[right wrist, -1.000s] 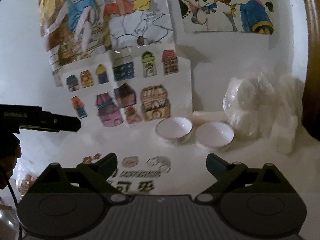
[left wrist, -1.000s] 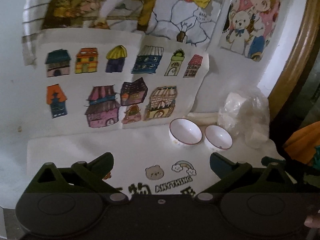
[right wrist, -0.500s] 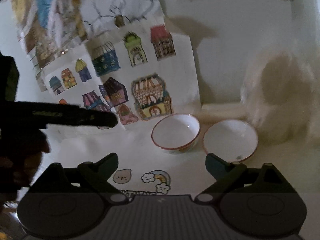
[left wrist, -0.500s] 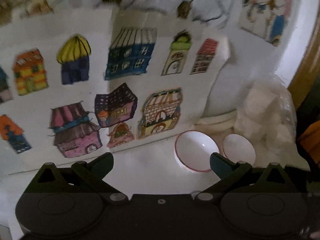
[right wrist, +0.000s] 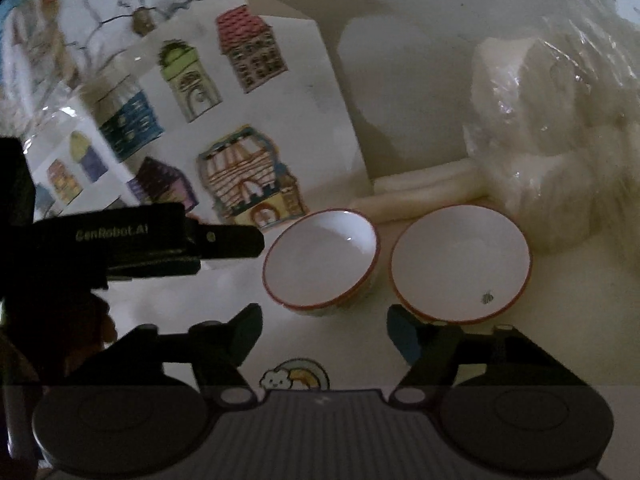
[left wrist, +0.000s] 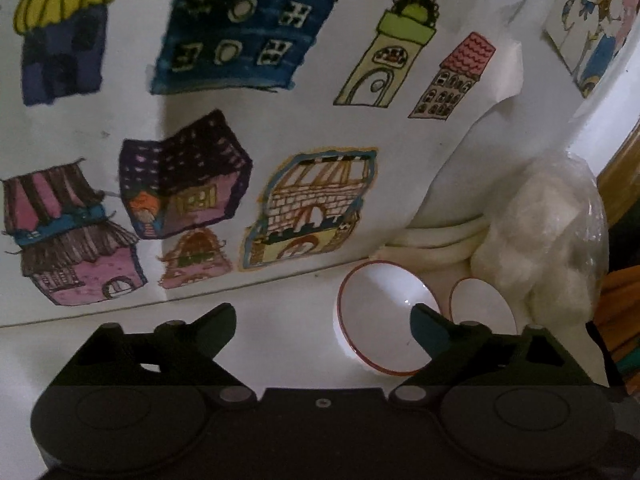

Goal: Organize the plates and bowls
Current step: 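Move the right gripper to a white red-rimmed bowl beside the bag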

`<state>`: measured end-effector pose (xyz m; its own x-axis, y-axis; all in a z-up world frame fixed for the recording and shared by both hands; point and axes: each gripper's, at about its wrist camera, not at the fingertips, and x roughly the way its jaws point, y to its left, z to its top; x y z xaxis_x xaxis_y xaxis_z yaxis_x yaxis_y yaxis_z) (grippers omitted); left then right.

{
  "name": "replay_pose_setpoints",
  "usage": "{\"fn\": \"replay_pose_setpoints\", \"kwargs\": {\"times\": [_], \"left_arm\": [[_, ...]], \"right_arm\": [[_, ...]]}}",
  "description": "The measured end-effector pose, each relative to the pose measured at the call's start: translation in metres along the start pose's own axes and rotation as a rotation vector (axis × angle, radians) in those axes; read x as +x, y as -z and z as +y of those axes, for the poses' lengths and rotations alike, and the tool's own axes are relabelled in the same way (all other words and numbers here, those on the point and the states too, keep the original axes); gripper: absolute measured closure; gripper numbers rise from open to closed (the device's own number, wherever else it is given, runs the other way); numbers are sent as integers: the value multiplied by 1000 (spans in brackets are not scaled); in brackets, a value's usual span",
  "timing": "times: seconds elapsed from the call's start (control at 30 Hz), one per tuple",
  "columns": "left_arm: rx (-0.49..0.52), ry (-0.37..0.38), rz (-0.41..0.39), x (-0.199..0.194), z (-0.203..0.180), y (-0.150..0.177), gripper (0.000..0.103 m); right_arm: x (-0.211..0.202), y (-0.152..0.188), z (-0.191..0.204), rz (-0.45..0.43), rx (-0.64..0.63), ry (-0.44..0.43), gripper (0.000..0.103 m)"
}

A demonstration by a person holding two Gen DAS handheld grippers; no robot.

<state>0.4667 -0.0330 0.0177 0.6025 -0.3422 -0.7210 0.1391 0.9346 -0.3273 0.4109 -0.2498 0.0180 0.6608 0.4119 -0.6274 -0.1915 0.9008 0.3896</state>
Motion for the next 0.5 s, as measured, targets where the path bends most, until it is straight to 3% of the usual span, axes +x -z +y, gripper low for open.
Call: {"fn": "replay_pose_setpoints", "kwargs": {"times": [0.23, 0.4, 0.5], "left_arm": [[-2, 20, 28, 17, -5, -1, 35], [-13, 40, 52, 29, -8, -1, 59], [-14, 41, 62, 35, -9, 0, 66]], "right_arm": [[17, -4, -1, 12, 37, 40, 44], [21, -8, 2, -2, 46, 50, 51], [22, -11, 3, -6, 58, 53, 55]]}}
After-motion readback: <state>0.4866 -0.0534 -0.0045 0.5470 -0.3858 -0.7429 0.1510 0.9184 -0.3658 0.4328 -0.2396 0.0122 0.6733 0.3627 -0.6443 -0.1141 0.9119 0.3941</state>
